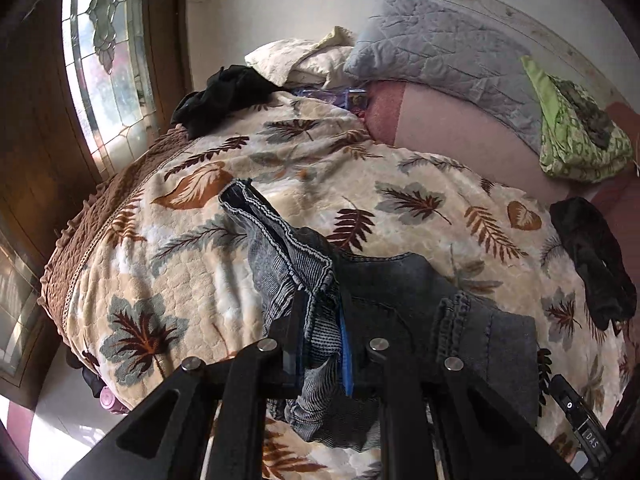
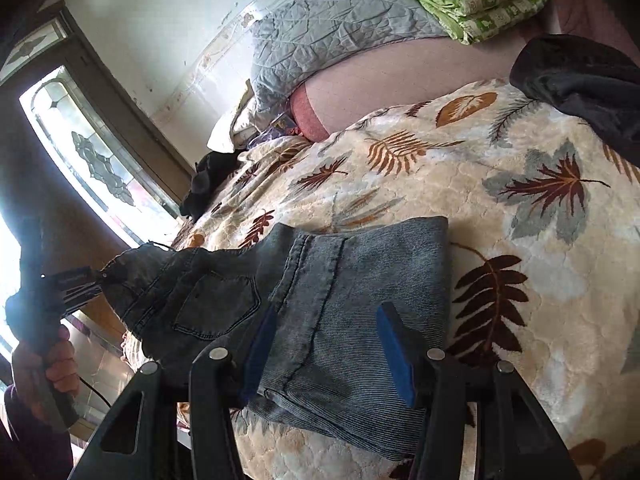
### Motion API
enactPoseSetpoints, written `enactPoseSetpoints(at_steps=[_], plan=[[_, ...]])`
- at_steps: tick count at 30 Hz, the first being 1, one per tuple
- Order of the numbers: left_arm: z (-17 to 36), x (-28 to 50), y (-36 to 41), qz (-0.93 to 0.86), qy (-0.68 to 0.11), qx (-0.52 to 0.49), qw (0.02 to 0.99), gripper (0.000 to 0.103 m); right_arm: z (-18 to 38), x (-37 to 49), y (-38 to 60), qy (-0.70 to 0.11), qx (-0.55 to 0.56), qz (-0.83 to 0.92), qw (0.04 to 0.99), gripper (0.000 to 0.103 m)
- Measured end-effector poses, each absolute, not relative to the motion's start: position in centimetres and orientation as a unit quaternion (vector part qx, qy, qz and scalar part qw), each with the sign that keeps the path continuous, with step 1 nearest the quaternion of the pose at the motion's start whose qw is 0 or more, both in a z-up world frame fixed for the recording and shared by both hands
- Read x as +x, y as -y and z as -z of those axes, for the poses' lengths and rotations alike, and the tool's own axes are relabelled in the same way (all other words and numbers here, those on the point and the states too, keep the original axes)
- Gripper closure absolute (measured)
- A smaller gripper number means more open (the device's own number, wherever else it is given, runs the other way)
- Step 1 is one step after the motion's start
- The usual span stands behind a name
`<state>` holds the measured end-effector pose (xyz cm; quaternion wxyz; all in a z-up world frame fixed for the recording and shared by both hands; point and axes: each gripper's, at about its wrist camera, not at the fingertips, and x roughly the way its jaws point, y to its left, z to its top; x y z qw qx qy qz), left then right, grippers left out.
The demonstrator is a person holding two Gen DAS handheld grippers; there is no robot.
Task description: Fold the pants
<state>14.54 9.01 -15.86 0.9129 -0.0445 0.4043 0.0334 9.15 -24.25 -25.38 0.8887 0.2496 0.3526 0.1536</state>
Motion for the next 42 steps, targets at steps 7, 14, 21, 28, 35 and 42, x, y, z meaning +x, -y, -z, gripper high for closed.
enactPoseSetpoints(at_steps=[7, 14, 21, 28, 35, 42], plan=[[15.4, 12.6, 4.1, 0.084, -0.402, 0.043, 0.911, 0.090, 25.2, 8.1, 30.2, -0.322, 0.325, -0.090, 0.885, 0.047], [21.2, 9.7, 16.7, 0.199, -0.438, 0.101, 0.871, 0.099, 26.2, 6.3, 37.0, -0.297, 0.400, -0.007, 0.867, 0.047], [21.9, 8.5, 17.5, 0.286, -0.483, 0.081, 0.824, 0.098, 27.4, 6.6, 38.6, -0.326, 0.418, -0.010, 0.848, 0.047], [15.7, 11.3, 7.6, 0.156, -0.407, 0.102, 0.894, 0.051, 27.1, 8.4, 34.1, -0.353, 0.392, -0.102, 0.843, 0.045], [17.6, 15.3, -1.8, 0.004, -0.392, 0.161, 0.906, 0.051, 27.7, 11.9, 28.8, -0.388, 0.400, -0.187, 0.809, 0.032], [22.9, 16.7, -3.7, 0.052, -0.440, 0.116, 0.889, 0.051, 30.2, 17.2, 28.8, -0.433, 0.412, -0.173, 0.783, 0.031]])
